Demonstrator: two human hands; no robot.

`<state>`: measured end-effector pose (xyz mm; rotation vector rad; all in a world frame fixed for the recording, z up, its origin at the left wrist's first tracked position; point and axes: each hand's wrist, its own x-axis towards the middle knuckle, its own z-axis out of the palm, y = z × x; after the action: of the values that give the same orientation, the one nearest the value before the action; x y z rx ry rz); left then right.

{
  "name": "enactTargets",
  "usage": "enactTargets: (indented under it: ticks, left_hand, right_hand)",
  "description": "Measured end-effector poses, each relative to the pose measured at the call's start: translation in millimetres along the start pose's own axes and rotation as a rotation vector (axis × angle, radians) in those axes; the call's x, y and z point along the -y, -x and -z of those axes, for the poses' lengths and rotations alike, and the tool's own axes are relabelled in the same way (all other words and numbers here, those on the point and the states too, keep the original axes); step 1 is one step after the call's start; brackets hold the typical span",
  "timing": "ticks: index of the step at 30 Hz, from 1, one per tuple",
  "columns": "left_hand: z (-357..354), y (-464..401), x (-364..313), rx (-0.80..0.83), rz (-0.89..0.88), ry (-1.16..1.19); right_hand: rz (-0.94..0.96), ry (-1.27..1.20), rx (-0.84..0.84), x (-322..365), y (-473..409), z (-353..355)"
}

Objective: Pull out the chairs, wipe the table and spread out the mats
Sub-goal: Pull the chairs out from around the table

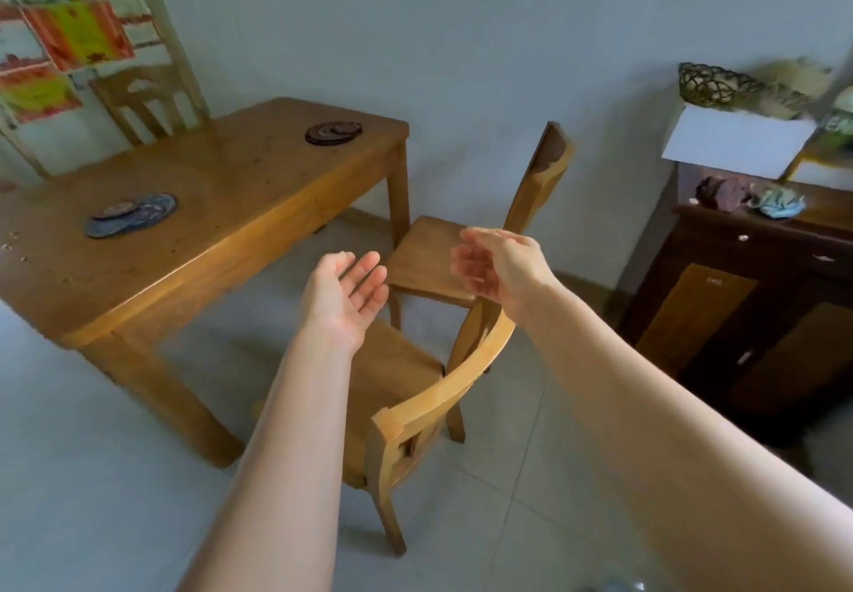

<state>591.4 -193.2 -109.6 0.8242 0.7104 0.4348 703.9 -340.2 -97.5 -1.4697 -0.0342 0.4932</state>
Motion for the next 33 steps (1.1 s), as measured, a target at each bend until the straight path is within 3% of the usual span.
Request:
enactTargets:
  ticks: [11, 21, 28, 33]
  left_hand:
    - [-68.6, -39.7, 86.2, -0.425, -0.026, 0.271]
    - [-109.9, -5.9, 142.3, -0.705, -0.108, 0.383]
    - [-108.4, 21.3, 174.1, -0.819, -0.081, 0.410]
    - [-104.9, 26.1, 195.1, -1.000, -0.084, 0.503]
  right_hand:
    - [-0.183, 0.358, 0.363, 0.6, -134.7, 64.4]
    - [-0.223, 0.520, 0.630, -8.8, -161.8, 105.1]
    - [-0.296, 0.633, 0.669, -22.0, -164.2, 127.4]
    - [-0.406, 0.634, 0.589, -32.9, -168.8, 136.7]
